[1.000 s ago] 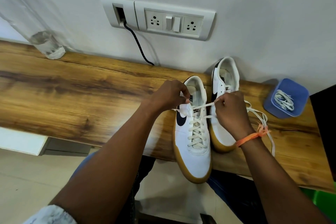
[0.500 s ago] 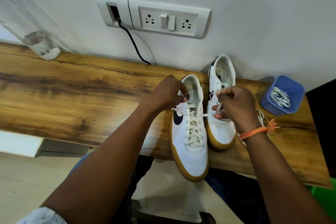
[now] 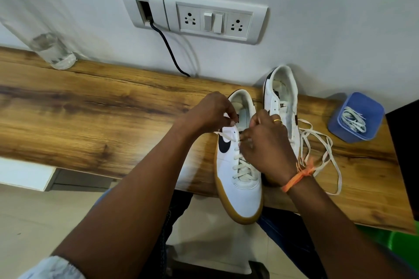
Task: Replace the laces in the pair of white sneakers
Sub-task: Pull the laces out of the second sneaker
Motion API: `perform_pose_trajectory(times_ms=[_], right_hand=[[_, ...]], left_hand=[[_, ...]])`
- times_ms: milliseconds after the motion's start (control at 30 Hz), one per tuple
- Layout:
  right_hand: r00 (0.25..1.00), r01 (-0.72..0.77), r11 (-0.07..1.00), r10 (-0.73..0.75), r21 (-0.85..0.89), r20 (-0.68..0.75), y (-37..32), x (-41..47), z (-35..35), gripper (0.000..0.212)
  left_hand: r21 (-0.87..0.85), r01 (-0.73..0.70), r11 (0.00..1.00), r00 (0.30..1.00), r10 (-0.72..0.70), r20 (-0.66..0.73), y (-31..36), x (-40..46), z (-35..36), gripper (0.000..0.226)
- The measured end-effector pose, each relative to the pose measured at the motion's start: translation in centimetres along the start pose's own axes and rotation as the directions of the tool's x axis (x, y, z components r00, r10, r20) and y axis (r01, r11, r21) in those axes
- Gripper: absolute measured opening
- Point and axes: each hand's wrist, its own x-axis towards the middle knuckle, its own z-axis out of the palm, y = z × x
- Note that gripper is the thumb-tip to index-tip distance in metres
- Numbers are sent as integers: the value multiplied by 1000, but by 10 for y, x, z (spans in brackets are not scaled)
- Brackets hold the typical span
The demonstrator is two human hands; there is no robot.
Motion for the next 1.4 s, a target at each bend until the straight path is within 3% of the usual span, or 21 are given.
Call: perform_pose_trajectory(times_ms=[67,133,267,400,500,667,800,900,1000,1100,1233,1400], right_hand=[[1000,-8,999,9,-35,28,-1,-1,1,12],[999,-36,998,36,57,9,0,0,0,6],[993,-105,965,113,239,-22,-2,2,3,13],[998,-61,982,66,180,-22,-5,0,5,14],[1000,-28,973,30,228,-2,7,-1,-2,14],[955,-45,923,-72,383,286,44,-12,-29,14],[986,-76,910,7,409,167,47,-11,-23,16],[999,-7,945,-4,327,36,28,-6,-15,13],[1000,29,985,-28,169,-9,11,-4,-4,4],[999,14,994,-8,109,-54,6,-4,1,10],[999,41,996,-40,-75,17,0,-8,-1,14],[990,-20,982,-8,190,144,57,-18,-33,5]], left_hand=[[17,-10,1000,1000,10,6,-1,-1,0,19],[17,-3,1000,1000,3,28,-2,-1,0,29],[64,-23,998,998,19,58,-1,-2,7,43],[40,-101,994,991,97,92,6,-3,6,25],[74,-98,992,987,87,138,7,-4,1,20],[46,-50,998,989,43,143,11,-8,-3,20],[30,-37,999,991,33,131,13,-6,-4,19],[19,-27,999,992,25,124,9,-5,-3,19],[0,-21,1000,990,20,141,5,-4,-3,18],[-13,-29,1000,988,30,152,5,-2,-3,18],[2,-41,999,987,40,158,4,-2,-2,17],[1,-26,1000,986,25,168,5,0,-1,17]])
